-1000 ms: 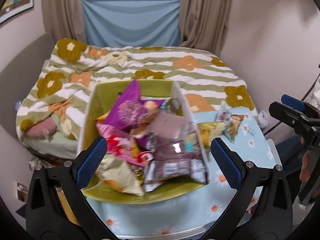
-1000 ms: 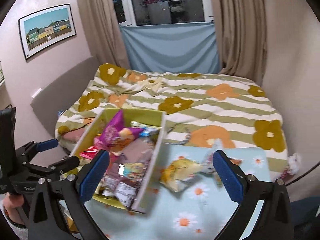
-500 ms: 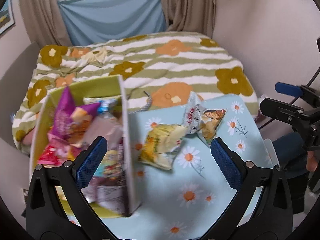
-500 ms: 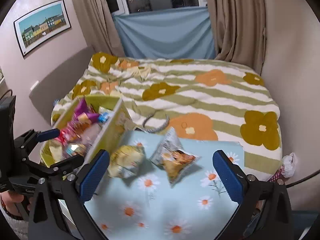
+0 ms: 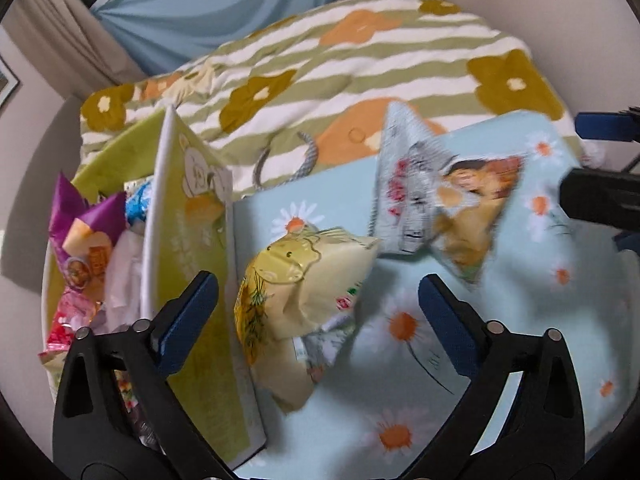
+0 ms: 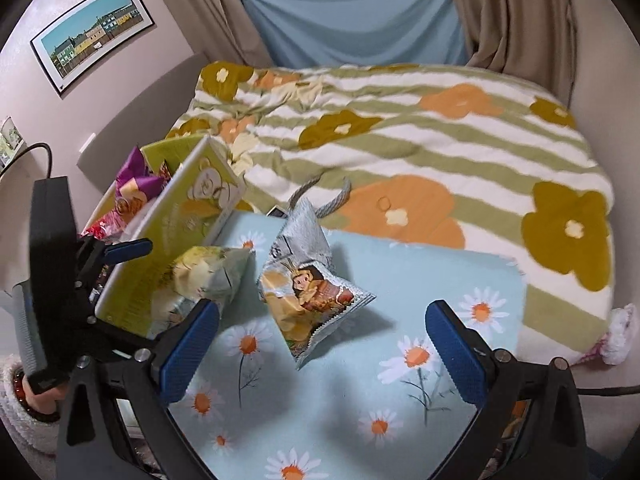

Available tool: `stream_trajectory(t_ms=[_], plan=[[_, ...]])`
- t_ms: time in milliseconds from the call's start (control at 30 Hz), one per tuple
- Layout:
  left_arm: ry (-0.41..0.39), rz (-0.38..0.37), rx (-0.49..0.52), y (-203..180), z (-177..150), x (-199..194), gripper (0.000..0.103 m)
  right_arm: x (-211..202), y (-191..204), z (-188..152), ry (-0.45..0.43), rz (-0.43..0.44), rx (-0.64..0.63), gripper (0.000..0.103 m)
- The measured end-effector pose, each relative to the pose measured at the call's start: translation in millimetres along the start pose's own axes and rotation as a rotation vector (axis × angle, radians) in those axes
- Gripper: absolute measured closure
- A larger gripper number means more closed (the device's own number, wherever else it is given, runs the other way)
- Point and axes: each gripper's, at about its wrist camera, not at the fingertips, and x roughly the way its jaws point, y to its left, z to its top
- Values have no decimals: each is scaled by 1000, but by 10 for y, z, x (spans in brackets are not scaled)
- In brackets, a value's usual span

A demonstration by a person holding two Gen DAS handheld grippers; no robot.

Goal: Organize snacks
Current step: 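Grasp the yellow cartoon bag with the left gripper while the right grasps the grey corn-snack bag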

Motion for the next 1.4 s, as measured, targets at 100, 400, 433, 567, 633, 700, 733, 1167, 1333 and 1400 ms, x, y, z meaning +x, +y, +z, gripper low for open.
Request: stream_trajectory(t_ms=[100, 400, 433, 567, 633, 700, 733, 1167, 1333, 1400], plan=[[31, 16, -16, 30, 21, 201, 3, 230, -74, -18, 29, 29, -4, 0], [86, 76, 55, -127, 51, 498, 13, 654, -145, -43, 81, 79, -29, 0], [92, 74, 53, -123, 52, 521, 13, 682, -144, -39, 84, 79, -38, 0], [116, 73, 57, -86, 59, 626, 17, 763, -147, -15, 94, 86, -60, 0], [143, 69, 56, -70, 36, 680, 26, 794, -144, -11, 100, 88, -70, 0], [152, 81, 68, -48, 25, 700, 28, 829, -135, -9, 105, 91, -84, 0], [153, 75, 68, -36, 23, 696, 31, 843, -124, -6, 106, 94, -91, 0], [181, 14, -5, 43, -109, 548, 40, 1013, 14, 11, 120, 111, -168, 0], [176, -7, -10, -40, -128, 473, 40, 1064, 16, 32, 114, 114, -156, 3], [172, -13, -5, -83, -133, 451, 40, 1083, 20, 32, 117, 117, -155, 7]])
